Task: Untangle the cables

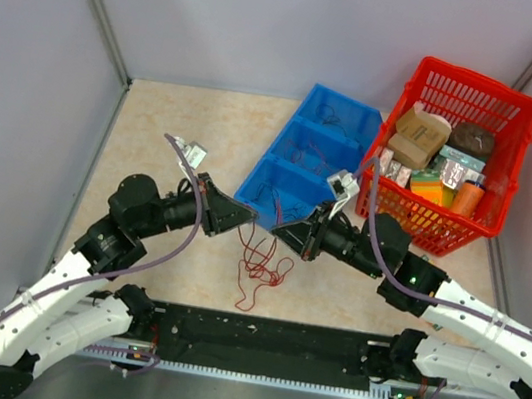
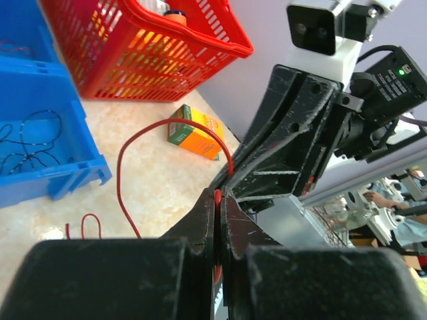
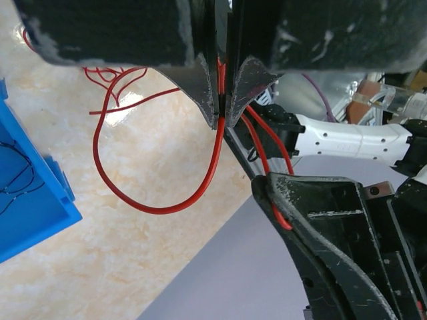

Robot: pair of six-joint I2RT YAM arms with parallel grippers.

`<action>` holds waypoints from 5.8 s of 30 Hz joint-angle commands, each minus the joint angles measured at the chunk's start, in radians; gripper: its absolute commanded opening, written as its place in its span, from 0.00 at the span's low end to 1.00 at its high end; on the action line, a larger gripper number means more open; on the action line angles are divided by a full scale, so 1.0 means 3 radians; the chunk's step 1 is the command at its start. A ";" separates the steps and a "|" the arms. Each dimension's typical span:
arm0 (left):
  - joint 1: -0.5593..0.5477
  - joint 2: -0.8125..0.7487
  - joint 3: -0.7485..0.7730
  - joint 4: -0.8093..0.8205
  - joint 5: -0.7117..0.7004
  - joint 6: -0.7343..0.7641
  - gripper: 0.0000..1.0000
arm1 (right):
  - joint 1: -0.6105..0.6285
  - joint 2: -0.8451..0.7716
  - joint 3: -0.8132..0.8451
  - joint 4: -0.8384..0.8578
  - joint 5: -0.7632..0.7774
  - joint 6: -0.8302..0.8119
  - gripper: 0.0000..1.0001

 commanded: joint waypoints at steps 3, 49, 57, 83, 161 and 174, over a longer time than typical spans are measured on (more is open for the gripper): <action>0.0009 0.0014 -0.0131 0.0506 0.0399 -0.0191 0.00 | -0.0061 -0.0024 0.0190 0.0011 0.0308 0.0598 0.00; -0.0109 0.0403 -0.0264 0.0743 0.1029 -0.0145 0.22 | -0.0281 0.0241 0.0528 0.0369 0.0141 0.1510 0.00; -0.0114 0.0306 -0.0106 0.0503 0.0733 0.0043 0.00 | -0.0286 0.0385 0.0487 0.0528 -0.0243 0.1379 0.00; -0.0099 0.0270 0.0165 -0.0019 0.0072 -0.0580 0.00 | -0.0169 0.0354 0.0114 0.0579 -0.1247 -0.0463 0.67; -0.0104 -0.0784 0.0089 -0.1078 -0.1318 -0.0053 0.80 | -0.1545 0.3954 0.3723 -0.2310 0.0799 -0.2866 0.00; -0.0104 -0.0881 0.0043 -0.1170 -0.1375 -0.0074 0.80 | -0.1396 0.4568 0.4250 -0.2284 0.1382 -0.3235 0.01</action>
